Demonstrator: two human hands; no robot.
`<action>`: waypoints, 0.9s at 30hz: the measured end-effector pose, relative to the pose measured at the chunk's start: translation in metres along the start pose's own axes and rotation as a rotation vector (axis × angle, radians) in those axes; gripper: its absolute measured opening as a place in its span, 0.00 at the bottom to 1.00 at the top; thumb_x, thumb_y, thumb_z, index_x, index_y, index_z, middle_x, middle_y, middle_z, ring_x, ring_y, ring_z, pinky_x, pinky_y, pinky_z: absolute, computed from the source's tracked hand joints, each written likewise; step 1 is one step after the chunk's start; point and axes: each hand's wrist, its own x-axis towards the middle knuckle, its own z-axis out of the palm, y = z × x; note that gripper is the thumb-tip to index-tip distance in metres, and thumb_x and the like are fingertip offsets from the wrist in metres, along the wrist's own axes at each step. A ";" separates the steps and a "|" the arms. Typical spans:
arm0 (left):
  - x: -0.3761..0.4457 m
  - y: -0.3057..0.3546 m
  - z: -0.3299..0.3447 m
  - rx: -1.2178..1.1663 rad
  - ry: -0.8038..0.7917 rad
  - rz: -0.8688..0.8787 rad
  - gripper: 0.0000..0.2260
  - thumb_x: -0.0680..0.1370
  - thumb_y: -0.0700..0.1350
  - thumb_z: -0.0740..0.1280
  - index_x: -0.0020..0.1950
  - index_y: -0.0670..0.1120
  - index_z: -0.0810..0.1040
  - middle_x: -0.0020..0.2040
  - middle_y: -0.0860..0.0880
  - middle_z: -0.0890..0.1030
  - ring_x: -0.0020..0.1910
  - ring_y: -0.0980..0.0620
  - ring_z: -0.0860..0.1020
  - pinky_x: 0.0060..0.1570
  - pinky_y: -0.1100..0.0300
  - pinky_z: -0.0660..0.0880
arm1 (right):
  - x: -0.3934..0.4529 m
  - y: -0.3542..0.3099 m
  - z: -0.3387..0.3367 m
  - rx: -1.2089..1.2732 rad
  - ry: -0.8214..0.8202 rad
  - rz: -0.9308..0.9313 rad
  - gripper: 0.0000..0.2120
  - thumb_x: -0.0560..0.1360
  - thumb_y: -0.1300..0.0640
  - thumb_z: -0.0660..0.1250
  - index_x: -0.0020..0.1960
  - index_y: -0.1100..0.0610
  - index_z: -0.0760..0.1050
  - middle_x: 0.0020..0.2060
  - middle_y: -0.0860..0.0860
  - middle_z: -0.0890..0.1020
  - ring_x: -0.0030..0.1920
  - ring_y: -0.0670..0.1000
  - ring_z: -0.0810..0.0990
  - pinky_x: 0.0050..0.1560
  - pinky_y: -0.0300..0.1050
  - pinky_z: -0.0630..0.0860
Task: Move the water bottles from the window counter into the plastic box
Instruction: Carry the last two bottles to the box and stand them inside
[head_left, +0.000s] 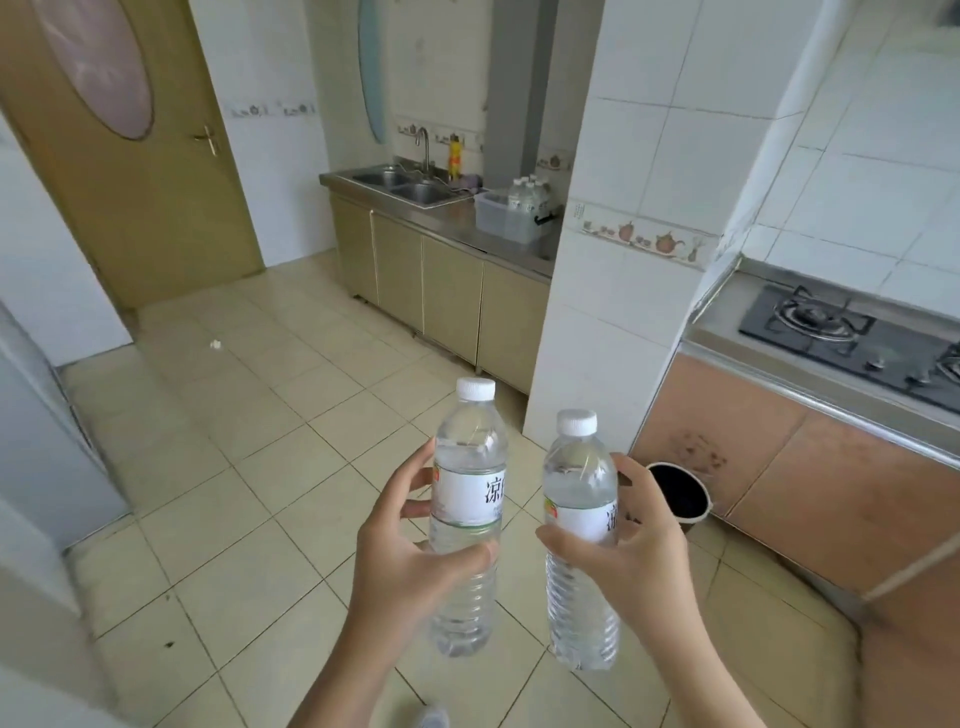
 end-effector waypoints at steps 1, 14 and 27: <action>0.020 -0.004 0.000 -0.005 0.004 0.002 0.42 0.54 0.44 0.80 0.65 0.65 0.73 0.57 0.61 0.79 0.50 0.63 0.78 0.37 0.68 0.77 | 0.019 0.001 0.010 0.001 -0.009 -0.004 0.38 0.54 0.48 0.82 0.60 0.40 0.70 0.48 0.45 0.83 0.39 0.49 0.83 0.47 0.54 0.80; 0.278 -0.035 0.008 0.002 -0.038 0.024 0.43 0.58 0.37 0.82 0.66 0.65 0.73 0.56 0.64 0.79 0.51 0.61 0.79 0.38 0.66 0.78 | 0.242 -0.007 0.121 -0.022 -0.030 0.026 0.39 0.54 0.51 0.83 0.60 0.38 0.69 0.48 0.43 0.81 0.37 0.49 0.83 0.45 0.54 0.81; 0.509 -0.075 0.043 0.052 0.071 0.015 0.41 0.58 0.39 0.81 0.63 0.69 0.74 0.55 0.66 0.78 0.51 0.59 0.79 0.41 0.61 0.81 | 0.493 0.016 0.214 -0.011 -0.101 -0.005 0.36 0.54 0.56 0.83 0.50 0.30 0.67 0.43 0.39 0.80 0.34 0.46 0.80 0.40 0.44 0.78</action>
